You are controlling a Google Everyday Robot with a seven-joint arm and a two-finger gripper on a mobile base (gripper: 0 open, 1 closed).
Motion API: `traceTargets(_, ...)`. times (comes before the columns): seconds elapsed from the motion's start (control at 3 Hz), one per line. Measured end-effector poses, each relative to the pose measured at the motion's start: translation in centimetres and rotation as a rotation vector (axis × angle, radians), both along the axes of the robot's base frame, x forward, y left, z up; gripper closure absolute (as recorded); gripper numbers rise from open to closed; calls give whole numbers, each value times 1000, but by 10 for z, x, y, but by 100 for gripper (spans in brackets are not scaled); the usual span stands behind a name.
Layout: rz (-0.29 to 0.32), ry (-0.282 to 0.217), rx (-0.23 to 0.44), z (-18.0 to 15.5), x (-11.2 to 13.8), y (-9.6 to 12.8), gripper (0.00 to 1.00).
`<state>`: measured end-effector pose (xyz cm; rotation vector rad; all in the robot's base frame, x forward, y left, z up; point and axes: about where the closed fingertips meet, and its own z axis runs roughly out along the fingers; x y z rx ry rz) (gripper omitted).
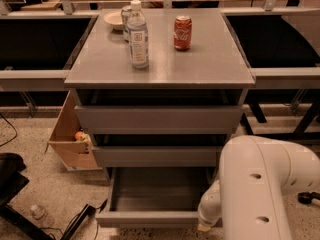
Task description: Open bottom drawer
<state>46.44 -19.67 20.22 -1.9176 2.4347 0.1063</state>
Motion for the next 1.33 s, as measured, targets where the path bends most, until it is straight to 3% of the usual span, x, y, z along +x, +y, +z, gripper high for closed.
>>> traceTargets(0.33, -119, 58, -115, 50, -68, -66, 96)
traceTargets(0.67, -214, 126, -149, 53, -128, -108, 100)
traceTargets(1.0, -216, 130, -150, 53, -132, -109, 81)
traceTargets(1.33, -124, 81, -139, 49, -101, -85, 58)
